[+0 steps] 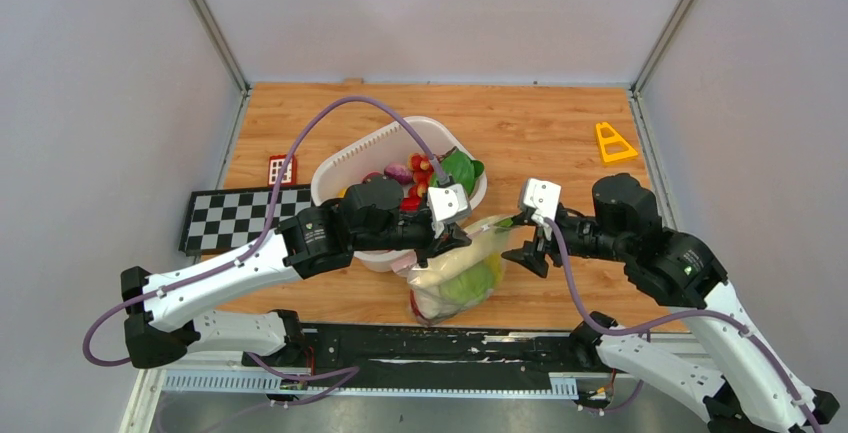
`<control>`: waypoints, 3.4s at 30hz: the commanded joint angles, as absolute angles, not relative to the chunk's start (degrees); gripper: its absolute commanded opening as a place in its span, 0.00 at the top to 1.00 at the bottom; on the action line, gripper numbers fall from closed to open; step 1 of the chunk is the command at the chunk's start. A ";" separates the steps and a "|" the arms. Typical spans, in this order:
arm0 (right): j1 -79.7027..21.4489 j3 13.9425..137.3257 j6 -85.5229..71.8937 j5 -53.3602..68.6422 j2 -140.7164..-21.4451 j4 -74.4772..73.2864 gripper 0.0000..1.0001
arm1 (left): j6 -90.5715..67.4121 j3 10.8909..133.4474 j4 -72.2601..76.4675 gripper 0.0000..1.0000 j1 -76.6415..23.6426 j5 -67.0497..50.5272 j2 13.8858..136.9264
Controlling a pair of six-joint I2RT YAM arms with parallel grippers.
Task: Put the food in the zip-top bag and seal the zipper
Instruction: Adjust the fake vegetable in the zipper food storage bag.
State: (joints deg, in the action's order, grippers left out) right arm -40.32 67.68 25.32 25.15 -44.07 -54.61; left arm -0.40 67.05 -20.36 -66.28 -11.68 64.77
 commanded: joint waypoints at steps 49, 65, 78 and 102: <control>-40.51 65.62 13.86 17.40 -34.51 -45.54 0.53 | -1.01 66.24 -15.62 1.00 -66.23 -9.55 61.49; -40.52 63.42 2.22 14.66 -40.85 -35.08 0.62 | -0.53 67.34 -16.09 1.00 -66.18 -9.83 62.07; -40.45 64.80 7.48 14.63 -40.70 -40.79 0.68 | -0.35 67.76 -16.56 1.00 -66.26 -9.60 62.12; -40.51 65.70 11.00 17.76 -46.89 -47.35 1.00 | -0.08 68.90 -16.02 1.00 -66.20 -11.43 62.77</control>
State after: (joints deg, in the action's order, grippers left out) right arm -40.58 64.05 9.80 18.96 -43.72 -43.53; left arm -0.89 65.65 -19.90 -66.02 -9.30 63.44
